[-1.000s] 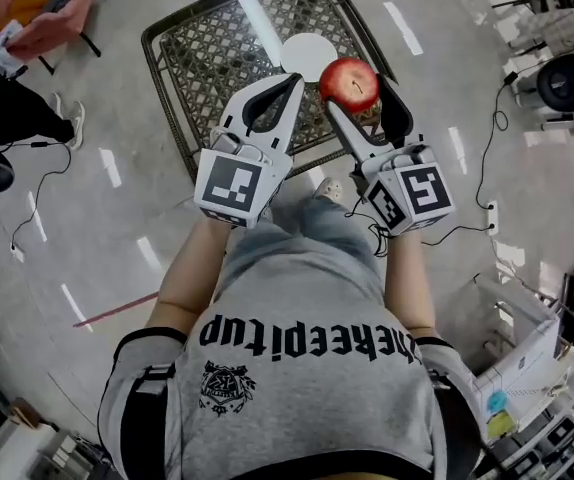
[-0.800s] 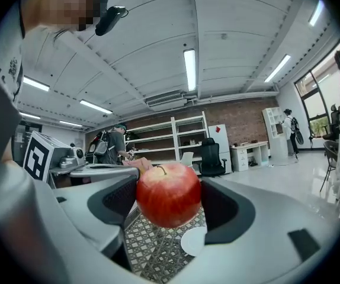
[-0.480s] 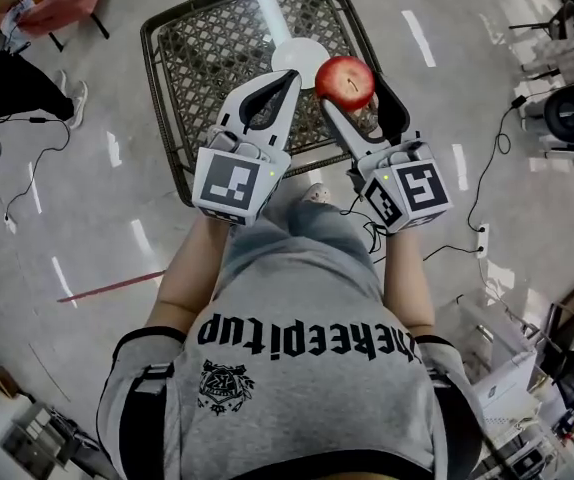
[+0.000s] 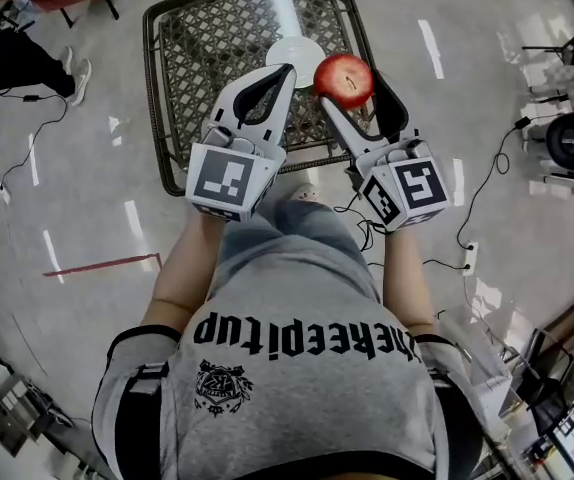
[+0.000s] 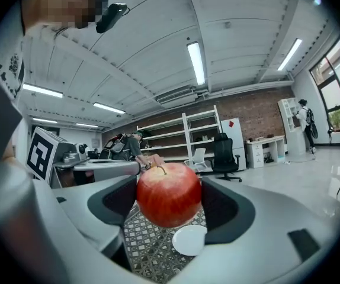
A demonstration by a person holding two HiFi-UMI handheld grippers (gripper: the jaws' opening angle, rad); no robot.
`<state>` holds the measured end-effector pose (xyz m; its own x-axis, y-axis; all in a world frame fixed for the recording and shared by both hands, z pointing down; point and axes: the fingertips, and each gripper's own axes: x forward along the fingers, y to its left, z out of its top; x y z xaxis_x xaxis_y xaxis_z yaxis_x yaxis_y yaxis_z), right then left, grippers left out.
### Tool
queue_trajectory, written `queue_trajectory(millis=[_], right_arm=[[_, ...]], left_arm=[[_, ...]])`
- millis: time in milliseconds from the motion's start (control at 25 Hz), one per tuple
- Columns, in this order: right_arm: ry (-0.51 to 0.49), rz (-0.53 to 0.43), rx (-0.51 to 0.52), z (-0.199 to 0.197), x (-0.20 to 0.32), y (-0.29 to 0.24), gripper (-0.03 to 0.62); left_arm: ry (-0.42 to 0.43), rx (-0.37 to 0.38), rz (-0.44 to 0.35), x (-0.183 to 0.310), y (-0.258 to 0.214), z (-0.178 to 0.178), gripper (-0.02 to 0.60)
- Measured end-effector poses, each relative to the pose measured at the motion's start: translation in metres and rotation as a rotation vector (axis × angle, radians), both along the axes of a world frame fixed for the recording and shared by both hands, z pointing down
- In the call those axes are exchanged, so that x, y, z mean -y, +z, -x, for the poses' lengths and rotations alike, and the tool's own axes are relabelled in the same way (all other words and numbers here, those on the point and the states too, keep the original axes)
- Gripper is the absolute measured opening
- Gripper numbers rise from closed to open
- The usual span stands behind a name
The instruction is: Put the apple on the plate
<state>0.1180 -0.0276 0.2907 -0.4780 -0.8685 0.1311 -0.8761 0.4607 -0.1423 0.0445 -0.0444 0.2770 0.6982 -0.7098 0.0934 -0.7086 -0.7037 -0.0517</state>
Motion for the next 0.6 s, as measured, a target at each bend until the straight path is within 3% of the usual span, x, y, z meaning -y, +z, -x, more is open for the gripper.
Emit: queue_trajectory(millis=[600], right_arm=[[-0.097, 0.02, -0.003, 0.007, 0.021, 0.014, 0.36]], left_arm=[[-0.083, 0.034, 0.007, 0.013, 0.001, 0.009, 0.031]])
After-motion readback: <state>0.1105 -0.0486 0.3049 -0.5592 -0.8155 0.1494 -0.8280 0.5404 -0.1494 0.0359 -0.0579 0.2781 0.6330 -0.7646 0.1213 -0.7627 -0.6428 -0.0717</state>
